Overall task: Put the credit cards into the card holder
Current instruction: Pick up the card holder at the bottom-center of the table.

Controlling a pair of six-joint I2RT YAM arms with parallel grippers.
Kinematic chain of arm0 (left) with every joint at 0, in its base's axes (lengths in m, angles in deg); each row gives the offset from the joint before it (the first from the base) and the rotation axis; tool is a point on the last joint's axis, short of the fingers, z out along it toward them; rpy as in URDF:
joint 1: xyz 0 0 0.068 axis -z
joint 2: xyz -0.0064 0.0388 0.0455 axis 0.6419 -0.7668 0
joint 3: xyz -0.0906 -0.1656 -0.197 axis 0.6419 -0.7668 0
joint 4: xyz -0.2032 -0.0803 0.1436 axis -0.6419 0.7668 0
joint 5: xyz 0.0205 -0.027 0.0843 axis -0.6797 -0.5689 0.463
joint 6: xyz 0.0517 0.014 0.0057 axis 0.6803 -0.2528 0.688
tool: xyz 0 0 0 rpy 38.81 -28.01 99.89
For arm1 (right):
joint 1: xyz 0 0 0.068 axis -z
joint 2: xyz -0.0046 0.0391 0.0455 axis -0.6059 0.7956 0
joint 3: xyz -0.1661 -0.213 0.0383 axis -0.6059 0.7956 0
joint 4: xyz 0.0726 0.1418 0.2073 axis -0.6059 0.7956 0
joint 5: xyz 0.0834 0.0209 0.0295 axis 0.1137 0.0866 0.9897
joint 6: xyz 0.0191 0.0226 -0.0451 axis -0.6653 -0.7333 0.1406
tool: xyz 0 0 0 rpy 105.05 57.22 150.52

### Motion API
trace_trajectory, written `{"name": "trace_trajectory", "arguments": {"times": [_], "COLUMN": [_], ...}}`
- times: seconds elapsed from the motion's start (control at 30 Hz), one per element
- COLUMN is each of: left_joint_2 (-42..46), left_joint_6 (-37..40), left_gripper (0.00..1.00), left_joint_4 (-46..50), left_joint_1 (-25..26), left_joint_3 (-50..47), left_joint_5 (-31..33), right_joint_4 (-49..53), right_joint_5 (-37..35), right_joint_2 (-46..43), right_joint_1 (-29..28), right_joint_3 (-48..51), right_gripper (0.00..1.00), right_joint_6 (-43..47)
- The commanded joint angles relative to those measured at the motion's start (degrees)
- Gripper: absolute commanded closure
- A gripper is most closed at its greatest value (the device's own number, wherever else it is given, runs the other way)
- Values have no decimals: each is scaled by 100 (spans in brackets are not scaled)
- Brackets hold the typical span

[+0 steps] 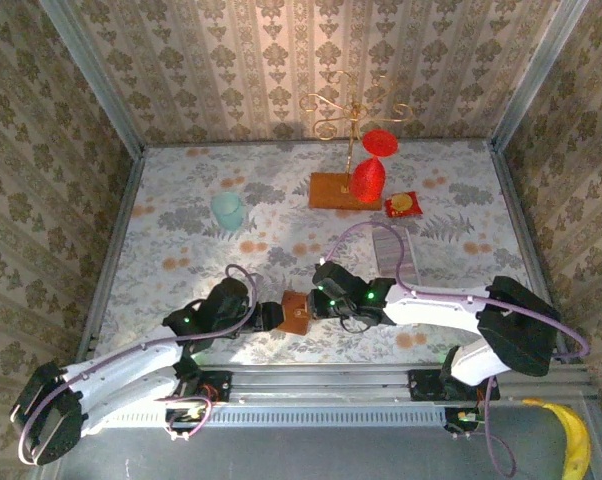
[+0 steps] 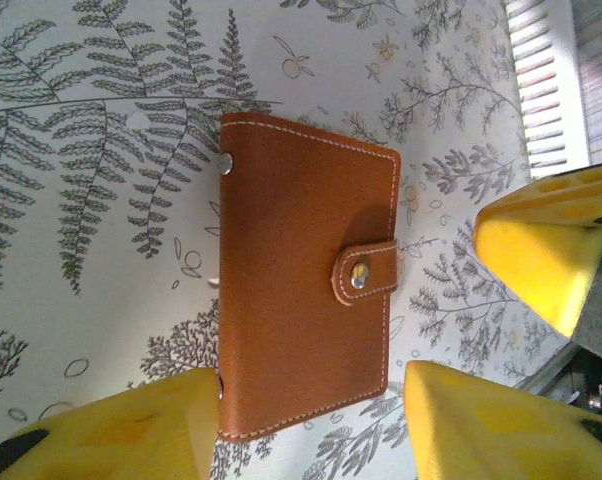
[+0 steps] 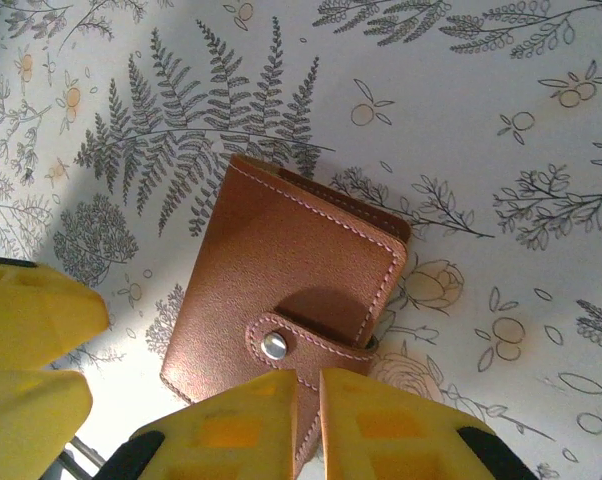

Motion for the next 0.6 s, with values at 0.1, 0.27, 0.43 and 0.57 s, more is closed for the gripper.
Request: {"name": "trace_trajectory", "arguments": {"times": [0.1, 0.27, 0.43, 0.57], "left_joint_2": [-97, -313, -632, -918], "left_joint_6": [-189, -274, -328, -318], "left_gripper": [54, 52, 52, 53], "left_joint_4": [-324, -588, -955, -1057], "left_joint_1": [57, 79, 148, 197], "left_joint_3": [-209, -288, -310, -221], "left_joint_5": [339, 309, 270, 270], "right_joint_4": [-109, 73, 50, 94], "right_joint_5": [-192, -155, -140, -121], "right_joint_2": [146, 347, 691, 963], "right_joint_1": [-27, -27, -9, 13], "right_joint_3": [-143, -298, -477, -665], "right_gripper": [86, 87, 88, 91], "right_joint_6": [-116, -75, -104, -106]}}
